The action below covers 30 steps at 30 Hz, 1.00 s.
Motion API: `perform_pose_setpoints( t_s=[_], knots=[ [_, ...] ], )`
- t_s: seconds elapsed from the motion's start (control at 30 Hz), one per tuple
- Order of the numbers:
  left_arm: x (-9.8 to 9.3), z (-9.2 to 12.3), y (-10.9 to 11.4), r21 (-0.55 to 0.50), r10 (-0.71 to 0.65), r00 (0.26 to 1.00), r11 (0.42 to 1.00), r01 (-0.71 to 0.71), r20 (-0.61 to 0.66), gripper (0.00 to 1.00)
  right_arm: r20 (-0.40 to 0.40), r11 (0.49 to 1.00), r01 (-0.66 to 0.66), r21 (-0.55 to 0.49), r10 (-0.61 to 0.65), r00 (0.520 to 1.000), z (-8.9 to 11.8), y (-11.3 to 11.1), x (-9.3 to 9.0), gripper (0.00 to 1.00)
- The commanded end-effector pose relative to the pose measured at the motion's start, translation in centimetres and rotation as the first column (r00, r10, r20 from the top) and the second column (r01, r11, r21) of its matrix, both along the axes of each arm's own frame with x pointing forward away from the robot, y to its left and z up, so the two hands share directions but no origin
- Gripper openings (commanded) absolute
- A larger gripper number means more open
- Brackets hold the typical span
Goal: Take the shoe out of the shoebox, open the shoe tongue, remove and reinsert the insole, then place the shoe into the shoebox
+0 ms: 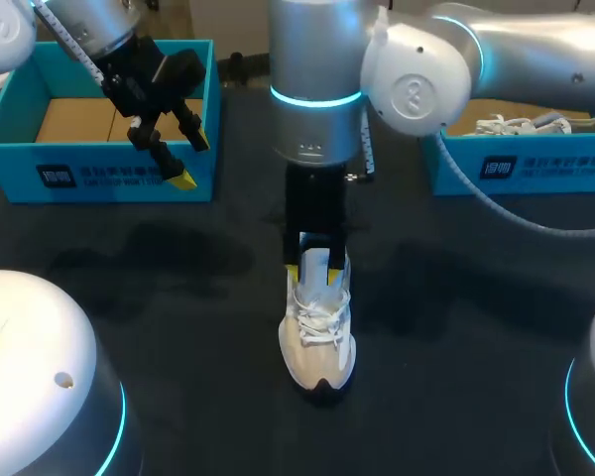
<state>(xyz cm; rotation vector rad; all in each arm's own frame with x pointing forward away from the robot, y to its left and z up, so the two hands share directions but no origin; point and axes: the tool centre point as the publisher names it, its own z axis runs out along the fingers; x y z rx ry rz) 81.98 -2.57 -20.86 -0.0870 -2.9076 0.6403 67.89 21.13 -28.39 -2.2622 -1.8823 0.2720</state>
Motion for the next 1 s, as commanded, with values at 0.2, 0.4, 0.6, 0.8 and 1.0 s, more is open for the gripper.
perform_pose_setpoints(
  t_s=[0.2,0.4,0.6,0.8,1.0],
  knots=[
    [-0.1,0.0,0.1,0.001,0.0,1.0,1.0,0.0,0.002,1.0,-0.003,1.0,-0.007,0.03,0.007,1.0,-1.0,-1.0,0.8,0.37],
    [-0.1,0.0,0.1,0.001,0.0,1.0,1.0,0.0,0.002,1.0,-0.007,0.999,-0.02,0.036,0.021,1.0,-1.6,-0.9,1.4,0.35],
    [-0.1,0.0,0.1,0.001,0.0,1.0,1.0,0.0,0.002,1.0,-0.013,0.999,-0.035,0.04,0.035,0.999,-2.5,-1.0,2.4,0.34],
    [-0.1,0.0,0.1,0.001,0.0,1.0,1.0,0.0,0.002,1.0,-0.036,0.999,-0.032,-0.019,0.031,0.999,-3.9,-1.3,3.3,0.36],
    [-0.1,0.0,0.1,0.001,0.0,1.0,1.0,0.0,0.002,1.0,-0.037,0.999,-0.041,-0.018,0.04,0.999,-4.4,-0.8,3.6,0.35]
  ],
)
